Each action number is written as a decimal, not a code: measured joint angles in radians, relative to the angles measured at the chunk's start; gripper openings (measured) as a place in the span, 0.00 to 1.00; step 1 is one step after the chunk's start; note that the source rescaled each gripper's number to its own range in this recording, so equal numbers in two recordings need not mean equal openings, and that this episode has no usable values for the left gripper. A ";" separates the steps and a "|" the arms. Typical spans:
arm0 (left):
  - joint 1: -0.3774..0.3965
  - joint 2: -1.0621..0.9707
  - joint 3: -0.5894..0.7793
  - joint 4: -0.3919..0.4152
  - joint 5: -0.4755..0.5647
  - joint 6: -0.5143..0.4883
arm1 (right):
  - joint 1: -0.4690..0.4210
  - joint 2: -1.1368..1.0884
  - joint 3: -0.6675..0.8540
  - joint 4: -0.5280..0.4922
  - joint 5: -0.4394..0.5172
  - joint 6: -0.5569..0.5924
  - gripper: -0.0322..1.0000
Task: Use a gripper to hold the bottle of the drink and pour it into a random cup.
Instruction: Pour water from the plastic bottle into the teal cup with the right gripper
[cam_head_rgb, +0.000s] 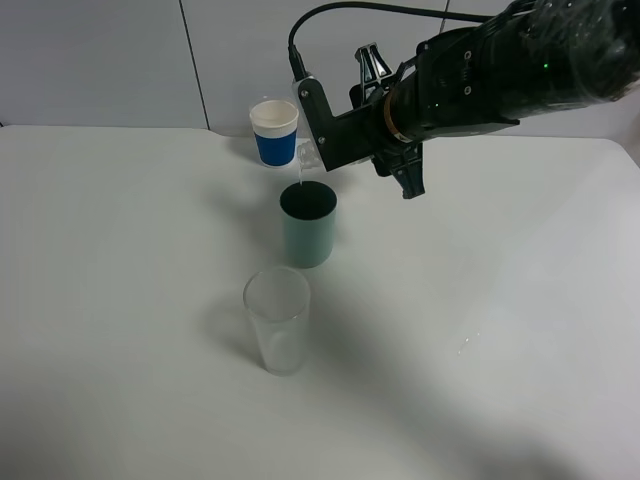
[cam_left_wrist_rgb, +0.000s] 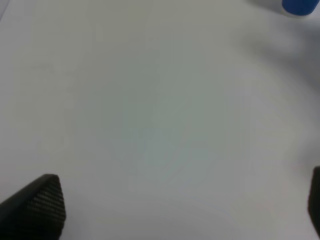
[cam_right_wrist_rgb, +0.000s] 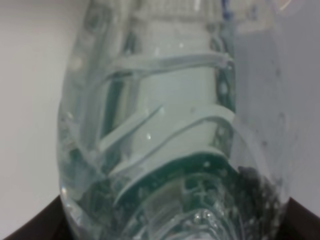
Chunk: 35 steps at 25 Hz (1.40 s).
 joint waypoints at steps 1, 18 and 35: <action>0.000 0.000 0.000 0.000 0.000 0.000 | 0.000 0.000 0.000 0.000 0.000 0.000 0.03; 0.000 0.000 0.000 -0.001 0.000 0.000 | 0.000 0.000 0.000 0.000 0.025 -0.021 0.03; 0.000 0.000 0.000 -0.001 0.000 0.000 | 0.000 0.000 0.000 -0.008 0.080 -0.053 0.03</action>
